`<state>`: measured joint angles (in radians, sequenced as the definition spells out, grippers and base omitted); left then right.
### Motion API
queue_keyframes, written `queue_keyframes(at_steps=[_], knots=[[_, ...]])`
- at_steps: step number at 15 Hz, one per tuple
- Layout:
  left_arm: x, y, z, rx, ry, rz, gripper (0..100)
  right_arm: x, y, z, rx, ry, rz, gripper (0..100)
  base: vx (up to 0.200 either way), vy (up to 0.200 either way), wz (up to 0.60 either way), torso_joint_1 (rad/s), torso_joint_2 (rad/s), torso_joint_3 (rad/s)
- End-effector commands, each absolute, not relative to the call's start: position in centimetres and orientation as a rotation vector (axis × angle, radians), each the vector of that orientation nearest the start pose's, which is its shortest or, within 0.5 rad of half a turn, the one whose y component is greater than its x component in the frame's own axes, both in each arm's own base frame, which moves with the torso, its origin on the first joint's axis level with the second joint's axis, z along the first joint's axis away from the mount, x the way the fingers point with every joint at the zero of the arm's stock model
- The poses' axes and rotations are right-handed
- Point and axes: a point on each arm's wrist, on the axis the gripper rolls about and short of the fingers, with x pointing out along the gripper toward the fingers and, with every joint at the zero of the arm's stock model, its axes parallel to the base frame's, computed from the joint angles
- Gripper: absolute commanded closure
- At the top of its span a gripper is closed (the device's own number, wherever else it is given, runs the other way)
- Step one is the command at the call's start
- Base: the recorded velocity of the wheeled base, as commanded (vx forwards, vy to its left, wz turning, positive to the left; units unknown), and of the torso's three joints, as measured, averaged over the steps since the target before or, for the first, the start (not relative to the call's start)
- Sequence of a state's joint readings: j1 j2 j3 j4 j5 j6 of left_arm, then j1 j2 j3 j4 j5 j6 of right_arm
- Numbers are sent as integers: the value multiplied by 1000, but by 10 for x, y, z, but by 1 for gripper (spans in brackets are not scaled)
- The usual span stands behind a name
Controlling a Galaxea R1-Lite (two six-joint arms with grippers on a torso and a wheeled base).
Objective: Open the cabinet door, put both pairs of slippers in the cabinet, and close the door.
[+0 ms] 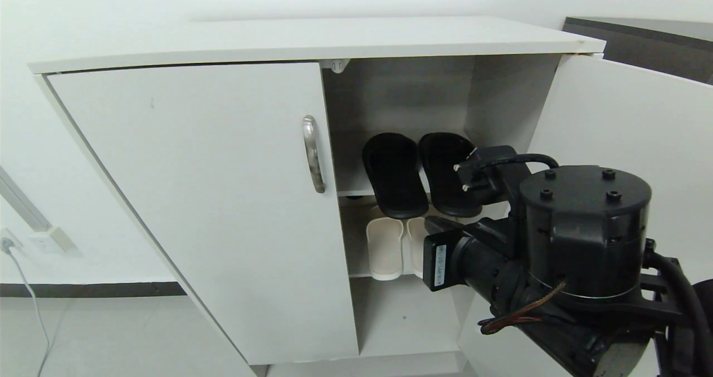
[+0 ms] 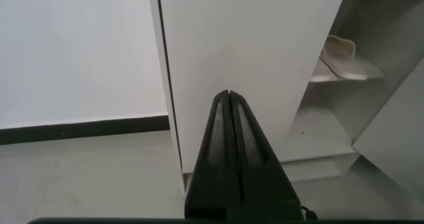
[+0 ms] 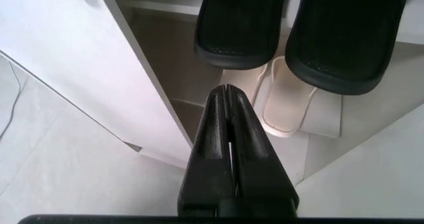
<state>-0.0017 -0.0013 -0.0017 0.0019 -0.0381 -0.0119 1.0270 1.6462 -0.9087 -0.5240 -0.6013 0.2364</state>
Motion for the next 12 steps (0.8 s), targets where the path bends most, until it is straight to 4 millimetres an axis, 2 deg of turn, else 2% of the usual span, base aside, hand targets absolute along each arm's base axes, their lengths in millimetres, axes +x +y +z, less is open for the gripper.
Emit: queue_keyframes(at_steps=[1, 8, 12], knots=[[-23, -1, 76, -12, 0, -40, 100, 167, 252, 212, 64, 208, 402, 100, -200, 0, 0, 2, 2, 2], [-23, -1, 76, -12, 0, -41, 100, 168, 251, 206, 52, 221, 399, 100, -200, 0, 0, 2, 0, 4], [-23, -1, 76, -14, 0, -41, 100, 172, 244, 197, 37, 236, 393, 100, -200, 0, 0, -1, 2, 5]])
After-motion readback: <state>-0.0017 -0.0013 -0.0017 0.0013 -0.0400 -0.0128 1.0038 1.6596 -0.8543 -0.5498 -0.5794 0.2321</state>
